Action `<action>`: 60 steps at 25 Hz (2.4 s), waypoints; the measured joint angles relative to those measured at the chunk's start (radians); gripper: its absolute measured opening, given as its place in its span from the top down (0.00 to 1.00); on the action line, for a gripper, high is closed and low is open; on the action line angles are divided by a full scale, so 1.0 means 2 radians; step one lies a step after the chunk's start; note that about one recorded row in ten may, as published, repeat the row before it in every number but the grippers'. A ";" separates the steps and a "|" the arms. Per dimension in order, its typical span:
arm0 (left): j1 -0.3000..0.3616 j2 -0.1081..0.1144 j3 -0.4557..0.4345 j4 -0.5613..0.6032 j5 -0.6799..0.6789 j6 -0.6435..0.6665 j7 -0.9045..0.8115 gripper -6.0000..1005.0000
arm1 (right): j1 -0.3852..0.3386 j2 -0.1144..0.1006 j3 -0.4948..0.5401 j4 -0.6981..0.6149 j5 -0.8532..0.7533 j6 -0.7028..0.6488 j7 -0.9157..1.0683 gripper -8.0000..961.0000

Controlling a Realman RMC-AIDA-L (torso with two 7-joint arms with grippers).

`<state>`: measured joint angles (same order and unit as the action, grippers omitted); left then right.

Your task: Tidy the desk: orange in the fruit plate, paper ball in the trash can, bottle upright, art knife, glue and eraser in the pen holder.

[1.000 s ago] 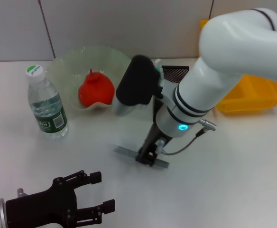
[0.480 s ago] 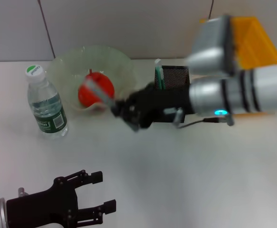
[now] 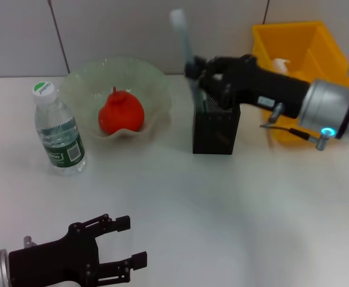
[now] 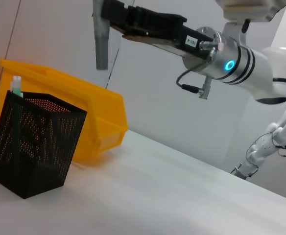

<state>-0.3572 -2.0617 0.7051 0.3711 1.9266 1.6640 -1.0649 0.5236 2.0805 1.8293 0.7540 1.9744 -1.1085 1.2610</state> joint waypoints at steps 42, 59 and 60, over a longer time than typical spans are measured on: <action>-0.003 0.002 0.001 0.002 0.001 0.012 0.018 0.14 | 0.042 -0.001 0.046 -0.123 0.026 0.084 -0.055 0.85; -0.007 0.004 -0.001 0.003 0.000 0.018 0.019 0.14 | 0.057 -0.002 0.039 -0.132 0.026 0.108 -0.040 0.58; -0.008 0.004 -0.001 0.003 0.000 0.018 0.019 0.14 | 0.057 -0.002 0.039 -0.132 0.026 0.108 -0.040 0.50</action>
<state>-0.3724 -2.0534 0.7025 0.3767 1.9267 1.6991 -1.0277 0.6381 2.0758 1.9069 0.4894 2.0264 -0.8917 1.1809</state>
